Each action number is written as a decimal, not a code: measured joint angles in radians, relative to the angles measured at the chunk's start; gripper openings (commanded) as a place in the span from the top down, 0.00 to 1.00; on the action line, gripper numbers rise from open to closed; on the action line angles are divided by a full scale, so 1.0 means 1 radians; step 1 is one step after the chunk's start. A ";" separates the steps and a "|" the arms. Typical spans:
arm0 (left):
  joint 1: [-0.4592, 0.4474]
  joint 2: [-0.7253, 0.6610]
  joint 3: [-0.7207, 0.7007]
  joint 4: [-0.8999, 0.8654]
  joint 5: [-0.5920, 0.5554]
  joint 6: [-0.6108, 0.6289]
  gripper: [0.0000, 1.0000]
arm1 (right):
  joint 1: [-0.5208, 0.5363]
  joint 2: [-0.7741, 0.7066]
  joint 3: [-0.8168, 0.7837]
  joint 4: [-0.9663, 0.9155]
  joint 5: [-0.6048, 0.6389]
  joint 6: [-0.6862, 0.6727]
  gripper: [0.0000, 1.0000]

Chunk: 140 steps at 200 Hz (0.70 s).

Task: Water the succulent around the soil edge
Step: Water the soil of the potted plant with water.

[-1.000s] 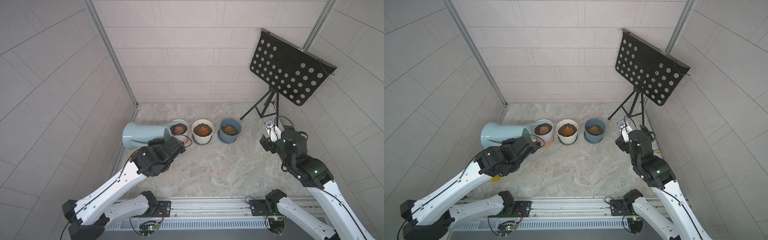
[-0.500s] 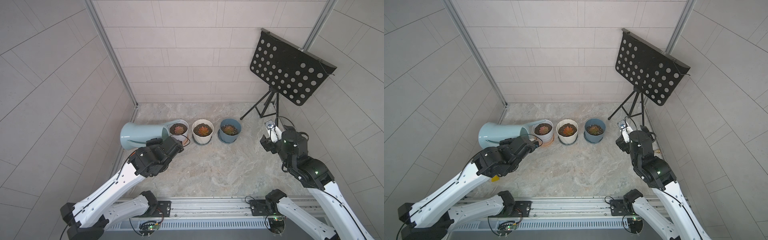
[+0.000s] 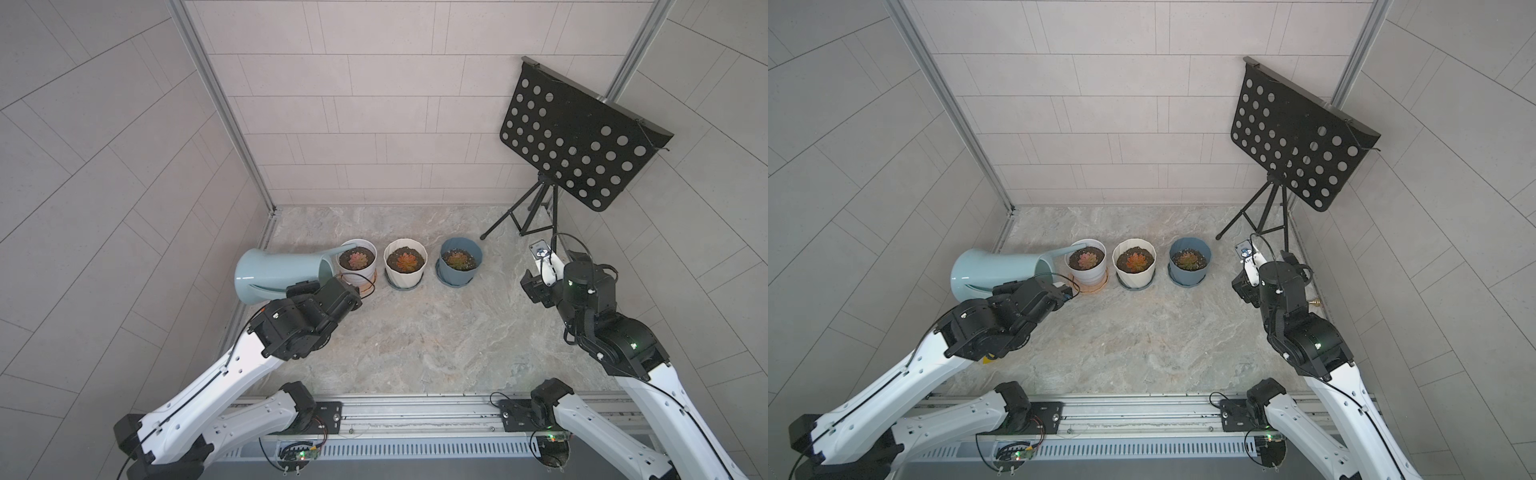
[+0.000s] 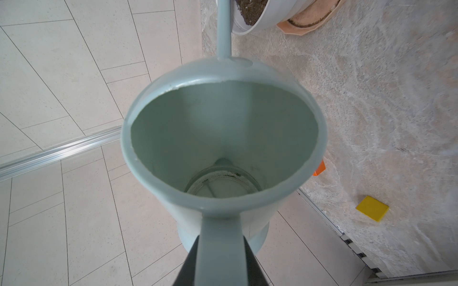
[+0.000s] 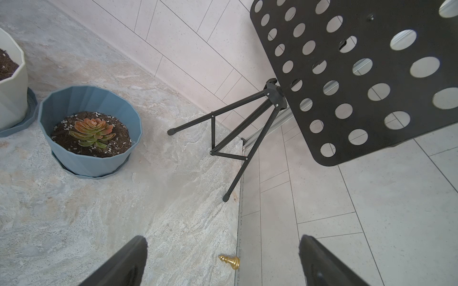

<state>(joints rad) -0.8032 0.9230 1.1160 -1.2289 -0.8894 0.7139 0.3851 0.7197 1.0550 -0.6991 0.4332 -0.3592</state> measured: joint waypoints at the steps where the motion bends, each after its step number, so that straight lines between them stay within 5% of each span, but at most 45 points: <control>1: 0.000 0.000 0.000 0.000 0.000 0.000 1.00 | 0.000 0.000 0.000 0.000 0.000 0.000 0.00; 140: 0.005 -0.056 0.000 -0.068 -0.014 -0.002 1.00 | 0.000 0.000 0.000 0.000 0.001 0.000 0.00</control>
<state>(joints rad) -0.7982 0.8665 1.1160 -1.2968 -0.9031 0.7120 0.3851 0.7197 1.0550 -0.6991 0.4339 -0.3592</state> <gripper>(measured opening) 0.230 0.995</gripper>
